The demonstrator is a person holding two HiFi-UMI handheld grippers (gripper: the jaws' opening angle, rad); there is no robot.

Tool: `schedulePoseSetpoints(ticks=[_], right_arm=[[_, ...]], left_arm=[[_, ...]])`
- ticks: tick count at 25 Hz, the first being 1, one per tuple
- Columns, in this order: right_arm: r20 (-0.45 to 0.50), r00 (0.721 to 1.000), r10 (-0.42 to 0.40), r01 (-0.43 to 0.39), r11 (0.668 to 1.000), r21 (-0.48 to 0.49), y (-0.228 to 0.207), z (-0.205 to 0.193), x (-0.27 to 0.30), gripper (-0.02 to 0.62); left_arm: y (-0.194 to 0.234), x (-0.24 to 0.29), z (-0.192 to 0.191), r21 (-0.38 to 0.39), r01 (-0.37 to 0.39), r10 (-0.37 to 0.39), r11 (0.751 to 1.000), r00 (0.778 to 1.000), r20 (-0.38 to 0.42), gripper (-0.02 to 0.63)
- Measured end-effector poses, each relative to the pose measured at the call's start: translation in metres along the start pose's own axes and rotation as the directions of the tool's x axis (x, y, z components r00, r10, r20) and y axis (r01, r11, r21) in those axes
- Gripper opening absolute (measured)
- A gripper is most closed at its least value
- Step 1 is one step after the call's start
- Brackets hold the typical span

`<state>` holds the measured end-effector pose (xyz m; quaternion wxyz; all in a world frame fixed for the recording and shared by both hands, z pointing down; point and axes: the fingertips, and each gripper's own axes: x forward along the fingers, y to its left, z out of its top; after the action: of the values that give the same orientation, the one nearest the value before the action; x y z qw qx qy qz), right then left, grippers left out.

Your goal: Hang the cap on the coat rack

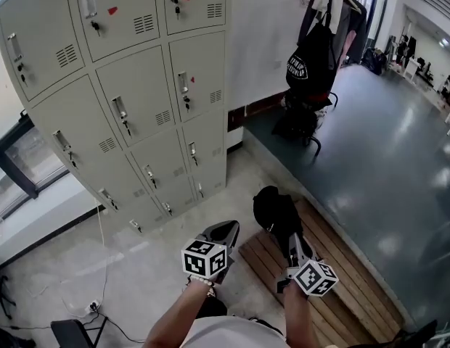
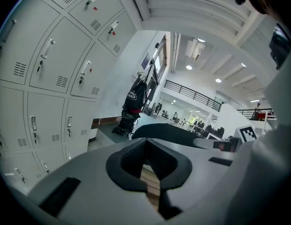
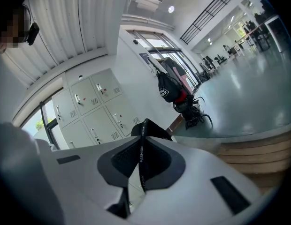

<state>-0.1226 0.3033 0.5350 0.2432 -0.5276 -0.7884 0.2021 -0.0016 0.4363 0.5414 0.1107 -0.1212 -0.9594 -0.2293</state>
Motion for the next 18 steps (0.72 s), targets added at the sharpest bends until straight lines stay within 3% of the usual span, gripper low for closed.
schedulePoseSetpoints(ticks=[12,18], right_arm=[[0.066,0.997,-0.044,0.043,0.999,0.019,0.055,-0.009,0.083,0.017],[0.045,0.997,-0.055,0.056,0.998,-0.007,0.070,-0.018,0.110,0.017]], left_arm=[[0.075,0.013,0.049,0.060,0.090,-0.088,0.994,0.996,-0.036,0.005],[0.099,0.015,0.067,0.056,0.104,-0.103,0.993,0.994,-0.017,0.005]])
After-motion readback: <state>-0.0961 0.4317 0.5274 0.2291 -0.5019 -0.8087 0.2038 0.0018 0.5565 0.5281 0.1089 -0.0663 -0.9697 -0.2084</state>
